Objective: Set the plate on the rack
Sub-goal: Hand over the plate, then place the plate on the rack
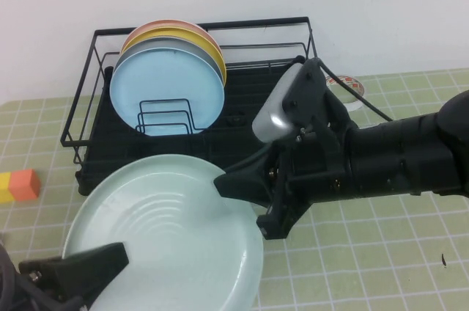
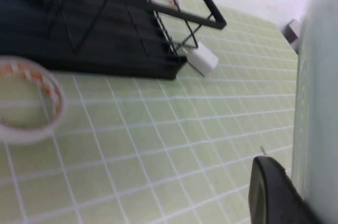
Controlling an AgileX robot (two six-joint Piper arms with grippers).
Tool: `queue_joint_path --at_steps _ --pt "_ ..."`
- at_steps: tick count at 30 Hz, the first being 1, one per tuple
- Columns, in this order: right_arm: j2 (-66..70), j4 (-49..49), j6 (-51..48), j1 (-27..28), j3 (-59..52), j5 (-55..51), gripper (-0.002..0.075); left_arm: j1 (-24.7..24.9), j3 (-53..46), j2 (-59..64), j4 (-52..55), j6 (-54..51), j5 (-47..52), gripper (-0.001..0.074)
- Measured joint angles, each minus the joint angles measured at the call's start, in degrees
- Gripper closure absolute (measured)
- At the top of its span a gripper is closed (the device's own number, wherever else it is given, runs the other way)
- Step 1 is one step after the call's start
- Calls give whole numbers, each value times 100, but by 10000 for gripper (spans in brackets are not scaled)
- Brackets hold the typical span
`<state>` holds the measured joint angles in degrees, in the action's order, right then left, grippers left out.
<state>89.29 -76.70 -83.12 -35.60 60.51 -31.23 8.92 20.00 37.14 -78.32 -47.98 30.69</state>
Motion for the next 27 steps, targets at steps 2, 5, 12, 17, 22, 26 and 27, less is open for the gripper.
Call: queue_joint_path --at_steps 2,5,12,17,22,26,27 --pt "0 0 -309 0 -12 0 713 0 0 22 -59 -357 0 622" --pt "0 11 -454 0 -20 -13 704 0 0 22 -117 -832 -11 622" --pt "-133 69 -497 0 -20 -196 474 0 0 22 -103 -2698 102 622" --pt "-723 226 -500 0 -20 -187 316 0 0 22 -459 -3882 113 622" --pt "-1745 809 -272 0 -20 -121 298 0 25 22 -1006 -5194 -39 622" --pt "-2621 2004 624 0 -20 -208 382 0 289 34 -1380 -6144 -502 622" --pt "-2800 2453 1001 0 -20 -280 430 0 401 46 -1496 -6405 -600 622"
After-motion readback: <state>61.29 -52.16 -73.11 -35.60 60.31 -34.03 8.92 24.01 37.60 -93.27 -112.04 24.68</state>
